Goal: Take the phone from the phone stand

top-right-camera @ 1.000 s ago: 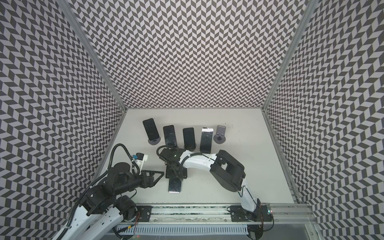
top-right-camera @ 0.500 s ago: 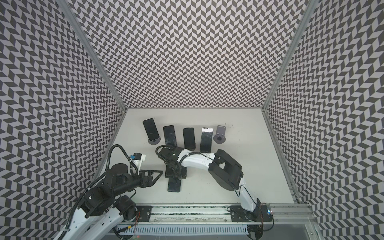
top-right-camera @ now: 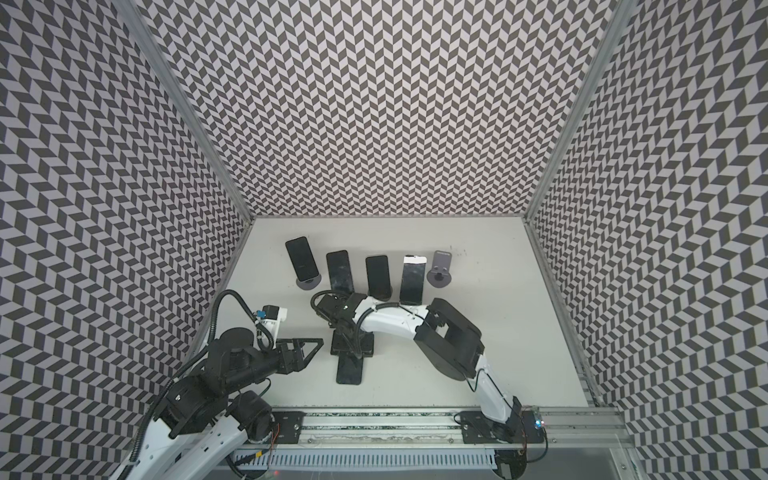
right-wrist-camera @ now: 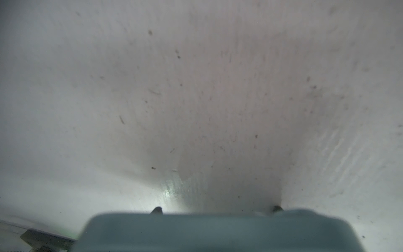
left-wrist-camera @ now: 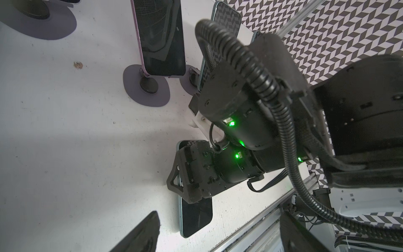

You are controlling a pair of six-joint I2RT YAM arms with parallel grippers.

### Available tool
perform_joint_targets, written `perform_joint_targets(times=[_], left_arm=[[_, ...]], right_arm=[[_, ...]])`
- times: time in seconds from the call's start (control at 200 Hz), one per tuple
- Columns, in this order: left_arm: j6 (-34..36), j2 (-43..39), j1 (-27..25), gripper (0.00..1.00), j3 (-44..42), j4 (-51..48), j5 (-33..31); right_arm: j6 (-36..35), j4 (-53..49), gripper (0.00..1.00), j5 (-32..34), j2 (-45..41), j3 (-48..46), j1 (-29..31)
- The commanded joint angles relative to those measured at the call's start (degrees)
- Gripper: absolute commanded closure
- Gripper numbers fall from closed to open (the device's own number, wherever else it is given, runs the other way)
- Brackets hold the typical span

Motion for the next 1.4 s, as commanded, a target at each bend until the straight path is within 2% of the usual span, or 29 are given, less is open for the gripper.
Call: perform_joint_targets(times=[0.0,0.636,0.996,1.397], left_arm=[[-0.4,-0.9,0.5,0.14,0.0,0.1,-0.6],[-1.8,-3.2,0.7,0.14,0.2,-0.7,-2.7],[-1.8,-0.4,1.1,0.14,0.3,-1.0,-2.8],[-1.8,-2.5,1.2,0.14,0.2,-0.9,-2.8]], right_arm=[[2.6,-1.9,0.37,-0.2,3.6,-1.2,-0.2],[2.7,-3.3,0.24,-0.4,5.9,0.9,-0.2],[2.8,-2.8,0.21,-1.4,6.1,0.2,-0.2],[2.9,-3.4,0.21,-0.8,6.2,0.9,-0.2]])
